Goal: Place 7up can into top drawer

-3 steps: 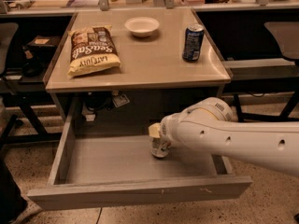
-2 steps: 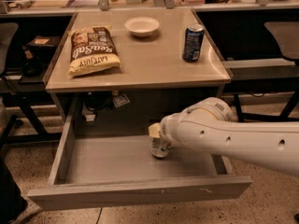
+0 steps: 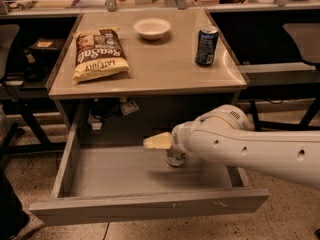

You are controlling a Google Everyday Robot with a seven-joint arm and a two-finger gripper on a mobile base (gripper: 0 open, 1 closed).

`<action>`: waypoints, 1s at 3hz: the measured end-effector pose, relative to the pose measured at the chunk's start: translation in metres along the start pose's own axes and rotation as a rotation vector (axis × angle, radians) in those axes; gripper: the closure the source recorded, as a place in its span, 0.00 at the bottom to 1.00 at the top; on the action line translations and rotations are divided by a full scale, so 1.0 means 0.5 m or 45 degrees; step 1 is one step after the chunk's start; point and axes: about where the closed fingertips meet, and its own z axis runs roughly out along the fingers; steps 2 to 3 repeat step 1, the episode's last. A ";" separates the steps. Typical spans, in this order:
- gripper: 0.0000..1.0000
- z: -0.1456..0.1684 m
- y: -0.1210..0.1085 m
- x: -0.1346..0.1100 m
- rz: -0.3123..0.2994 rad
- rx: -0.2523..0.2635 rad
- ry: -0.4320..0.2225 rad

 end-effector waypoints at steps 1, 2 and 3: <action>0.00 0.000 0.000 0.000 0.000 0.000 0.000; 0.00 0.000 0.000 0.000 0.000 0.000 0.000; 0.00 0.000 0.000 0.000 0.000 0.000 0.000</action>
Offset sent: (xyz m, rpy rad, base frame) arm 0.0000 0.0000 0.0000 0.0000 0.0000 0.0000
